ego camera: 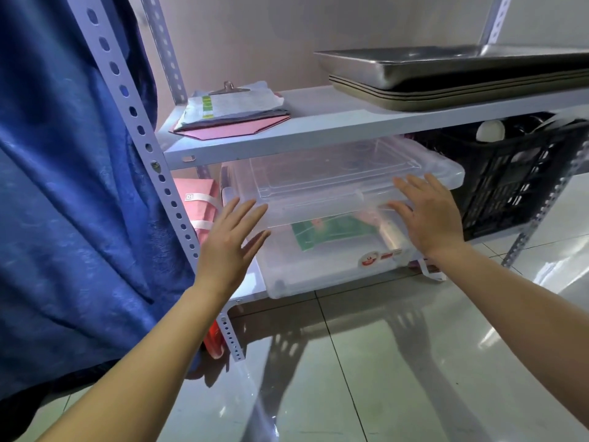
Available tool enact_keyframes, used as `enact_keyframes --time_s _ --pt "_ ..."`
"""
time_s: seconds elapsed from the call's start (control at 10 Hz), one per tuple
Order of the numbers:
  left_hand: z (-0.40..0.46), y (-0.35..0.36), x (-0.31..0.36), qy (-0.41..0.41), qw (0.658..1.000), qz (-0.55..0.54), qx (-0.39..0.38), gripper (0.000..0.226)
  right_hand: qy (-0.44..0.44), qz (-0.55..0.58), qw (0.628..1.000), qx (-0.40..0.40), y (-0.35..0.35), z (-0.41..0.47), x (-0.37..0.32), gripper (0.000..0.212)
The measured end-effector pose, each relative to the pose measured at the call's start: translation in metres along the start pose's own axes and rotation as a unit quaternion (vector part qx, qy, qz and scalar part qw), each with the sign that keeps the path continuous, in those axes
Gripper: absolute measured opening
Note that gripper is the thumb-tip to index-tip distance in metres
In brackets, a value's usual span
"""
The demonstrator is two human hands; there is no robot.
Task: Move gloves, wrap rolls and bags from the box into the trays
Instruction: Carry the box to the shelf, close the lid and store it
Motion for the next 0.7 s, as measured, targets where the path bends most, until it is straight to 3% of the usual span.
enact_keyframes --time_s 0.2,0.3,0.5,0.6,0.7 --pt "0.017 0.016 -0.018 -0.073 0.997 0.035 -0.014 0.04 0.057 0.034 0.996 -0.051 0.024 0.019 -0.008 0.05" --pt "0.023 0.026 -0.021 -0.06 0.998 0.031 -0.021 0.039 0.085 0.067 0.992 -0.069 0.033 0.027 -0.007 0.051" --pt "0.019 0.036 -0.032 -0.081 0.996 0.011 -0.019 0.042 0.054 0.025 0.993 -0.102 0.042 0.022 -0.004 0.061" --pt "0.018 0.032 -0.023 -0.069 0.993 0.061 -0.08 0.061 0.078 -0.089 0.97 -0.21 0.042 0.005 0.0 0.087" --pt "0.009 0.027 -0.01 -0.07 0.974 0.075 -0.202 0.083 0.132 -0.062 0.96 -0.239 0.013 -0.02 -0.005 0.091"
Point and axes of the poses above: each hand's wrist, its own z-axis towards the middle knuckle, its own y-axis out of the palm, x = y × z, the point moved 10 cm from there along z, towards the middle knuckle, and after that the axes turned 9 degrees about x, right-handed, at the moved point
